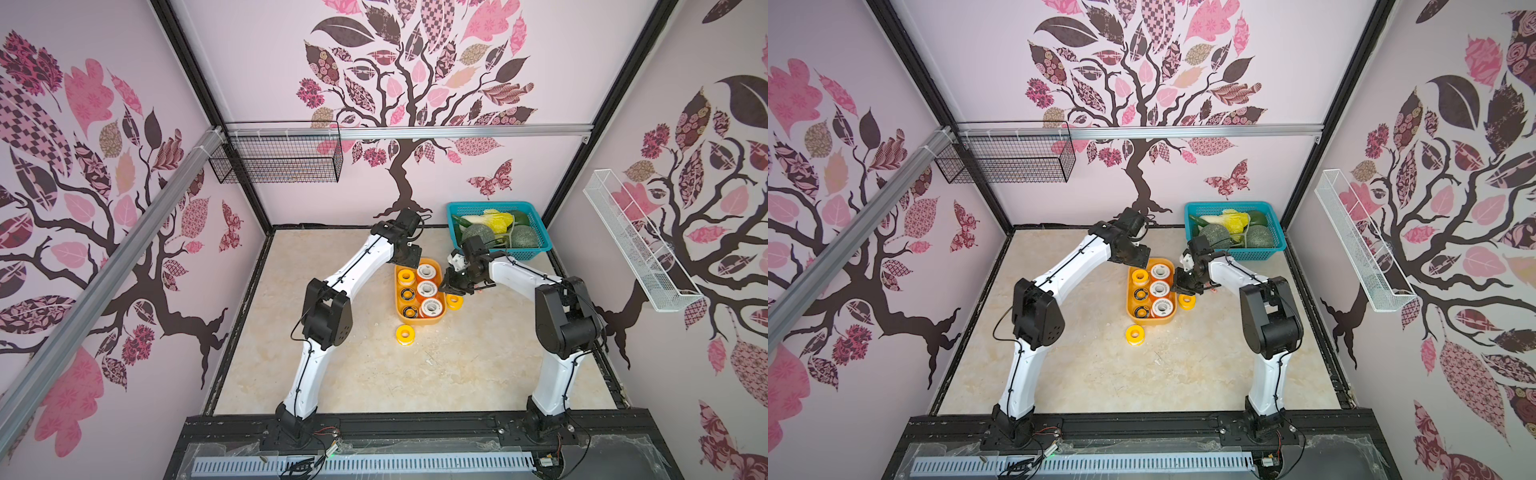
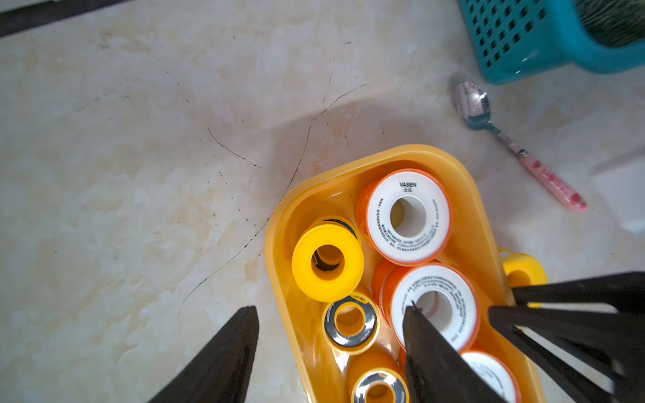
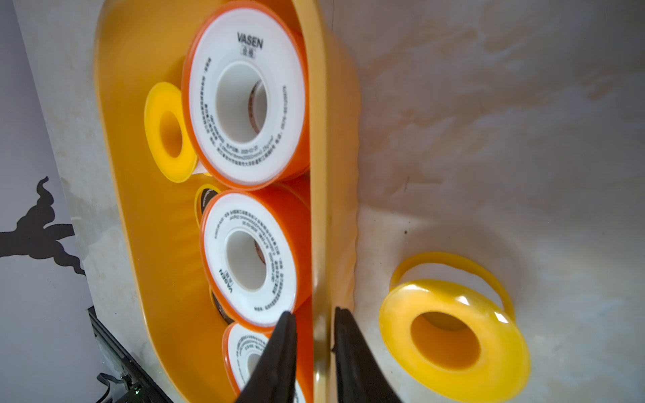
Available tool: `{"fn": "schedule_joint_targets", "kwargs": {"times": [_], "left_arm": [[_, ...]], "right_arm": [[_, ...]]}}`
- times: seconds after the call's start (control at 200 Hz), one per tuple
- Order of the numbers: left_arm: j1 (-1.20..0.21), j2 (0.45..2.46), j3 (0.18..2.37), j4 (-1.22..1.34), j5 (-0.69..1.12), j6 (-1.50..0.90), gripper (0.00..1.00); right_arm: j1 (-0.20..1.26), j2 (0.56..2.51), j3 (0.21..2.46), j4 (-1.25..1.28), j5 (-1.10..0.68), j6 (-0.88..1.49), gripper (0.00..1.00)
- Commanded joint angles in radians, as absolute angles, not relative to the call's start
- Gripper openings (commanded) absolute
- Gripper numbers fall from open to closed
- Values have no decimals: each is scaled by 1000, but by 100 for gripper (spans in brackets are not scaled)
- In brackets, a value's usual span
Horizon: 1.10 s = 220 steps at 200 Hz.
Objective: Put the sealing tape into the storage box
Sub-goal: Place the sealing tape in the storage box, then pick up the sealing tape at the center of the board.
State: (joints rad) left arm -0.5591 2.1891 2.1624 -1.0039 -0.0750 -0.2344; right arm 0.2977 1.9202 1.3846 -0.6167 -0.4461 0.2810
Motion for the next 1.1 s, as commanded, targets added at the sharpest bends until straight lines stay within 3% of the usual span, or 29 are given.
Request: {"fn": "schedule_joint_targets", "kwargs": {"times": [0.0,0.27,0.545,0.905,1.095], "left_arm": [[-542,2089,2068,-927,-49,-237,70],[-419,1856,1747,-812,149,-322,70],[-332,1682,1492,-758,219,-318,70],[-318,1656,1439,-784,192,-281,70],[-301,1650,1433,-772,203,-287,70]], "right_arm": [[301,1890,1409,-628,-447,269,28],[299,1836,1402,-642,-364,242,38],[283,1791,1368,-660,-249,226,45],[275,1767,1314,-694,-110,183,57],[275,1810,1320,-704,-127,166,65]]}}
